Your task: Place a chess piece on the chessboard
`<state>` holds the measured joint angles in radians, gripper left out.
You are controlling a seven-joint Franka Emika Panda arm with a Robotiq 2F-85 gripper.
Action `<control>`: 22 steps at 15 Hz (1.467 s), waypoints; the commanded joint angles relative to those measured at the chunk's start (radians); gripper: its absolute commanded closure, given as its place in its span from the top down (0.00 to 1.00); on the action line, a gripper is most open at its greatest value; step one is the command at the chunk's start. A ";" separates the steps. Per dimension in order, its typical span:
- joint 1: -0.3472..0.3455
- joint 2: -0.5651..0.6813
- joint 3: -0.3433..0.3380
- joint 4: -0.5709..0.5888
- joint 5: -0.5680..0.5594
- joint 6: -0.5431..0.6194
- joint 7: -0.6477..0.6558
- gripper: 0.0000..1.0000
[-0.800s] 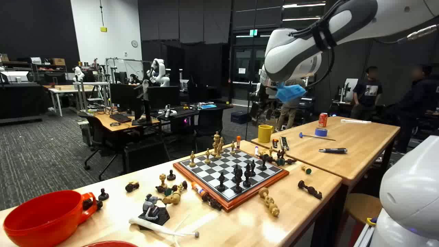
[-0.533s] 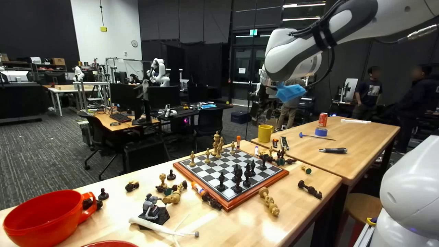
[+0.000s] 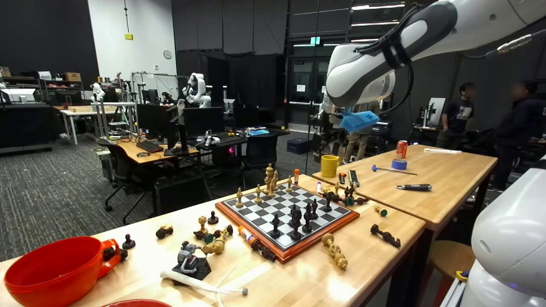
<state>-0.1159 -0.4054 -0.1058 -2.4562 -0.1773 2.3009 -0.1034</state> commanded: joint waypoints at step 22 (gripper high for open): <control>-0.136 0.534 -0.153 0.311 0.161 0.000 0.066 1.00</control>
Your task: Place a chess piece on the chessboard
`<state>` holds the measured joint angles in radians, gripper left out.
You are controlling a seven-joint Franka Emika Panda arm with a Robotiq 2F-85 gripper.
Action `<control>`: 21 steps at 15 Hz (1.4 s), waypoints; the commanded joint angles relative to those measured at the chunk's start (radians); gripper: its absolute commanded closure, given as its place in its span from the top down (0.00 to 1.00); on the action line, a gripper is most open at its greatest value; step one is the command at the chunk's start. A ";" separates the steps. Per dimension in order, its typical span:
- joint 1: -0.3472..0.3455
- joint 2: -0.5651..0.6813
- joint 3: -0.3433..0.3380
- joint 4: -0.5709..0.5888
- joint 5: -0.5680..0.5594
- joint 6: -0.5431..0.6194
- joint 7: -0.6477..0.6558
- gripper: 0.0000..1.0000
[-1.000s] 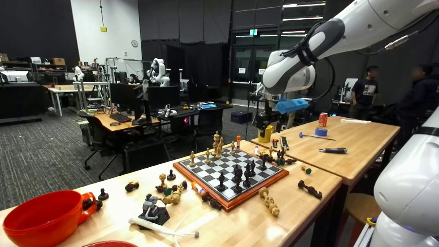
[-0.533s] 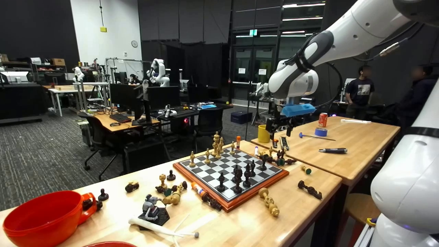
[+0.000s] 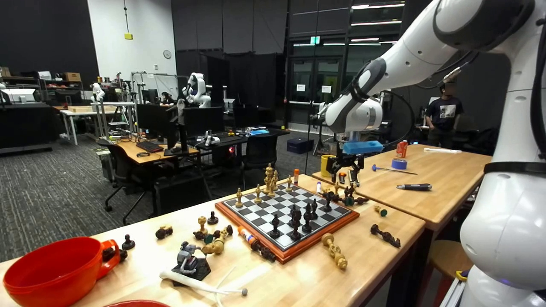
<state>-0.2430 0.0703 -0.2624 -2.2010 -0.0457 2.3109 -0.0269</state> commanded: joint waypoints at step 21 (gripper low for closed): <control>-0.005 0.172 0.018 0.126 0.013 -0.029 0.007 1.00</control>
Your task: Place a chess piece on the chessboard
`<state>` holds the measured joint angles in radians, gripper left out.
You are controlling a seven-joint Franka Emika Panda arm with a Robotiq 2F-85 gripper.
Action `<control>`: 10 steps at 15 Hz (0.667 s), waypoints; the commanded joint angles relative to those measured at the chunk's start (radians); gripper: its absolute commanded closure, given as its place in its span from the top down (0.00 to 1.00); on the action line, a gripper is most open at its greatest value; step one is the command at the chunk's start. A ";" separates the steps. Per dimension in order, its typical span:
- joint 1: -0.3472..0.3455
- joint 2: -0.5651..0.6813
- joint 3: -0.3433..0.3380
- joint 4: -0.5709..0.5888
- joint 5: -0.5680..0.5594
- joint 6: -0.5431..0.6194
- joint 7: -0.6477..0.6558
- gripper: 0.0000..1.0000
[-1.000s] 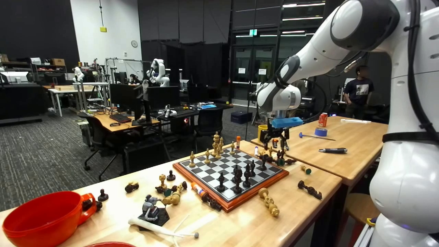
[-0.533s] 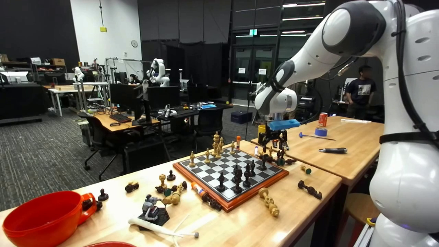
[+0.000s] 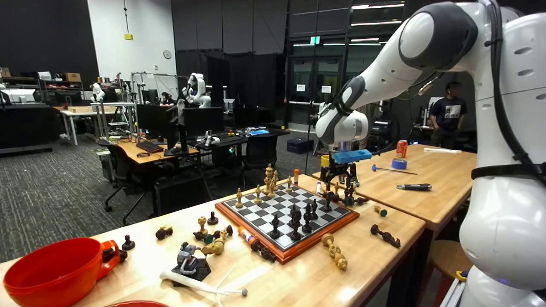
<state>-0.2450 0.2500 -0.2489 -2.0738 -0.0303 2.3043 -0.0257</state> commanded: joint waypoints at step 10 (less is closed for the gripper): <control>0.001 -0.030 0.001 -0.021 -0.014 -0.049 0.017 1.00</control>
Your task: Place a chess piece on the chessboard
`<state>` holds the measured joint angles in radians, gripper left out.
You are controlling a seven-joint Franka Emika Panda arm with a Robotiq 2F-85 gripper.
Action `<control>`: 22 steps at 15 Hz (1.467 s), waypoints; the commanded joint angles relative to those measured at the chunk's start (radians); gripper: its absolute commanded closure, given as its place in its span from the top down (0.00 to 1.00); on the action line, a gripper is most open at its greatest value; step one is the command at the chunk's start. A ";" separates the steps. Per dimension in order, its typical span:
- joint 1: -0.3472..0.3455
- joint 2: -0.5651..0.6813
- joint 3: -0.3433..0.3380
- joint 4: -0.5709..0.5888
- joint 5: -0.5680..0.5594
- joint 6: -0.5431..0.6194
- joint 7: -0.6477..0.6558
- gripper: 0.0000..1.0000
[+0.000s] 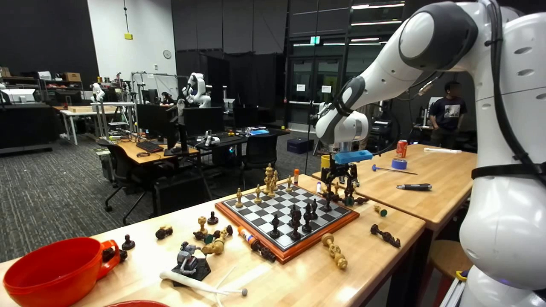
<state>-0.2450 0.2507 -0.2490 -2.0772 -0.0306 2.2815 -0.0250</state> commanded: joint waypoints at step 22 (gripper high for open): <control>0.020 -0.082 0.003 -0.043 -0.071 -0.056 0.040 0.06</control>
<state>-0.2323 0.2278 -0.2488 -2.0823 -0.0791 2.2362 -0.0041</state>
